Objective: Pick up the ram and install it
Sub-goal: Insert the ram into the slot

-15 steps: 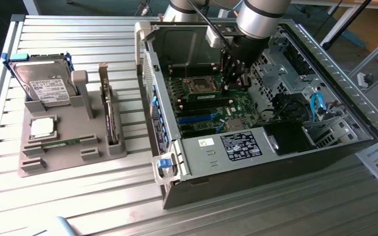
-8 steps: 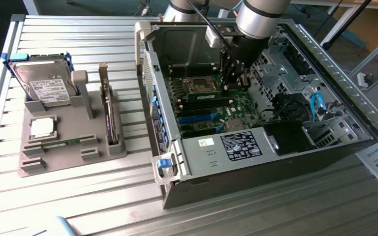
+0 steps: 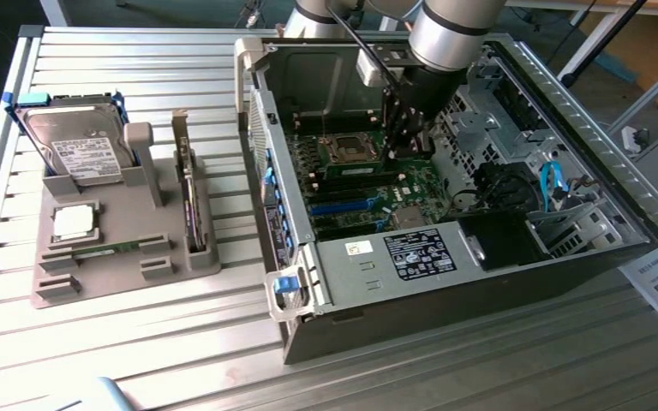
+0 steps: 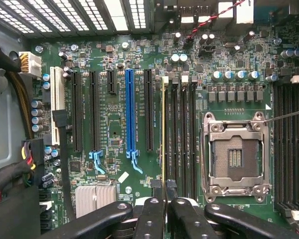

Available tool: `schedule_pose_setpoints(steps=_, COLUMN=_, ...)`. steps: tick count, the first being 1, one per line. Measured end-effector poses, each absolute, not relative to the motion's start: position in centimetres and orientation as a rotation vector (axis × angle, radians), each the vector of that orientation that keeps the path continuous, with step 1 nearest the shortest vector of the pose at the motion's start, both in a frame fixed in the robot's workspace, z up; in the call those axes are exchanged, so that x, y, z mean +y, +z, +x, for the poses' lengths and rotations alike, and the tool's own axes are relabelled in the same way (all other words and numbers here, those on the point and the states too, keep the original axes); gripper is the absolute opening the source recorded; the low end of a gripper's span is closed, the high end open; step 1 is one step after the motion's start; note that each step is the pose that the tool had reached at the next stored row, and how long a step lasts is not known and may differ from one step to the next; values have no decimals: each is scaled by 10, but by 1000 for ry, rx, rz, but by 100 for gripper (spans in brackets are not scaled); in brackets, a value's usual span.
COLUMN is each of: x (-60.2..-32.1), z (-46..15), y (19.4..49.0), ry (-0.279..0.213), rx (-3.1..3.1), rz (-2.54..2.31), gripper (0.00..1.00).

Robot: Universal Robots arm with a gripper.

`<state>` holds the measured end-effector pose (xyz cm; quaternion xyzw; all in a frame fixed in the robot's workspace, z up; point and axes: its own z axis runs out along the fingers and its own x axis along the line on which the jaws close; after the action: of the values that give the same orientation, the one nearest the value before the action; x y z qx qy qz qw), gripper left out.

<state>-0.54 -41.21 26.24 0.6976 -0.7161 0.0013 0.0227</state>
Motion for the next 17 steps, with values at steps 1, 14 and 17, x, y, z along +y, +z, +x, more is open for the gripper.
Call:
schedule_pose_setpoints(steps=1, x=-412, z=-5, y=262, ry=4, rx=-2218, rz=2160, gripper=12)
schedule_pose_setpoints(steps=14, x=-409, z=-5, y=260, ry=4, rx=-2218, rz=2161, gripper=12)
schedule_pose_setpoints(steps=17, x=-407, z=-5, y=256, ry=4, rx=-2218, rz=2160, gripper=12)
